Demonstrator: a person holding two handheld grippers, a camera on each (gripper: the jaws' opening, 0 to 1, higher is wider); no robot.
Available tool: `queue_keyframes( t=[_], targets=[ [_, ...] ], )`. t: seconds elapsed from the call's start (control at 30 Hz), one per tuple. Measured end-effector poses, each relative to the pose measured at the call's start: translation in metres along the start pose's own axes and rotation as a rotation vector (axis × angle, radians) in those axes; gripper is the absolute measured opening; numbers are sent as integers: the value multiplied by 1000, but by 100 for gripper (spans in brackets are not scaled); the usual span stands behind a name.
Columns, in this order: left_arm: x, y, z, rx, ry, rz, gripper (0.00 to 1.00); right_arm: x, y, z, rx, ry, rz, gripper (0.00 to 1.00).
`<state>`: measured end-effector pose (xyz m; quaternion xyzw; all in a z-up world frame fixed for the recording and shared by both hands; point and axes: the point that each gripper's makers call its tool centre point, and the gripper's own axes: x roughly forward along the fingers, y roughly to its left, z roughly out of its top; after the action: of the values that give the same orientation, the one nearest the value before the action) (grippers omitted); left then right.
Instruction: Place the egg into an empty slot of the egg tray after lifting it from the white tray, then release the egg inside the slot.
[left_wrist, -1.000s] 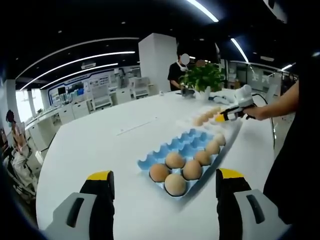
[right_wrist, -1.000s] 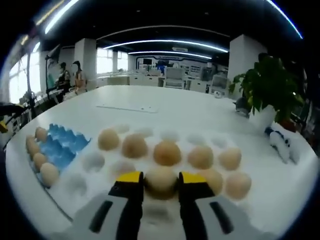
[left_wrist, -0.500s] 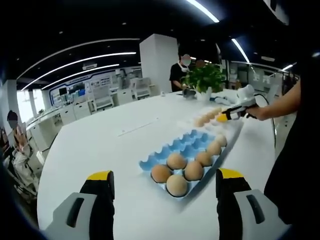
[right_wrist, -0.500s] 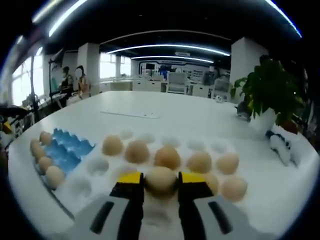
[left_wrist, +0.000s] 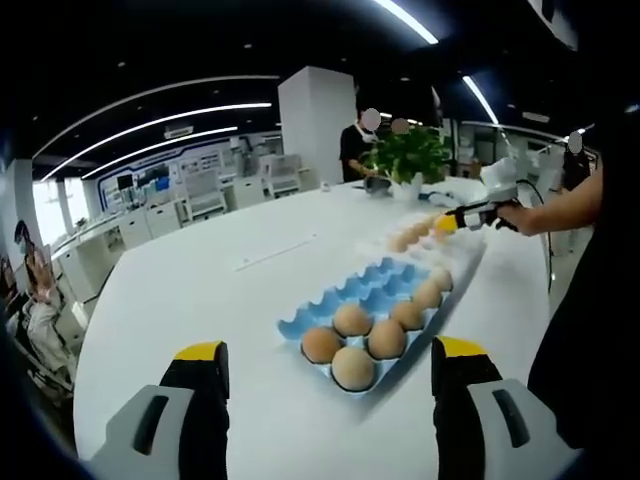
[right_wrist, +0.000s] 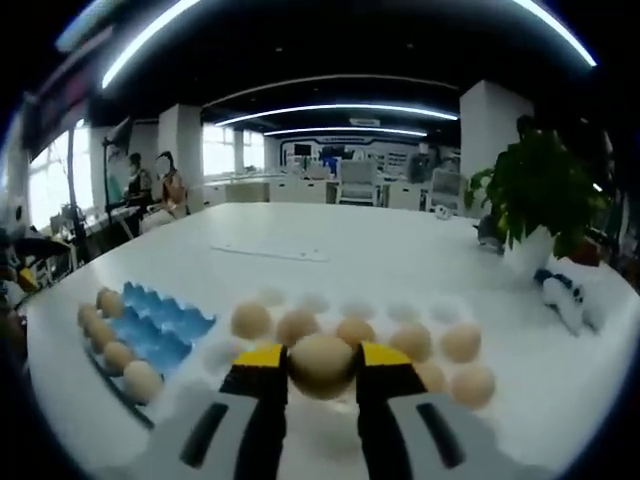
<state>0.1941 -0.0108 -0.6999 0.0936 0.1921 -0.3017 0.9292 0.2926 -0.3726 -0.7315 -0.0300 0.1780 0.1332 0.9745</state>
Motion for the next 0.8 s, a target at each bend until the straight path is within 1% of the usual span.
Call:
queue_keyframes(
  t=[0.3,0.63,0.8],
  targets=[
    [0,-1,1,3,-3,-2,85,3,25,16,-10,-32,63,25],
    [0,-1,1,5,-4,-3,85,9,51,23,-6,-42,132,25],
    [0,-1,1,8,-4,-5,85,12,69,28,-16,-54,179,25]
  ],
)
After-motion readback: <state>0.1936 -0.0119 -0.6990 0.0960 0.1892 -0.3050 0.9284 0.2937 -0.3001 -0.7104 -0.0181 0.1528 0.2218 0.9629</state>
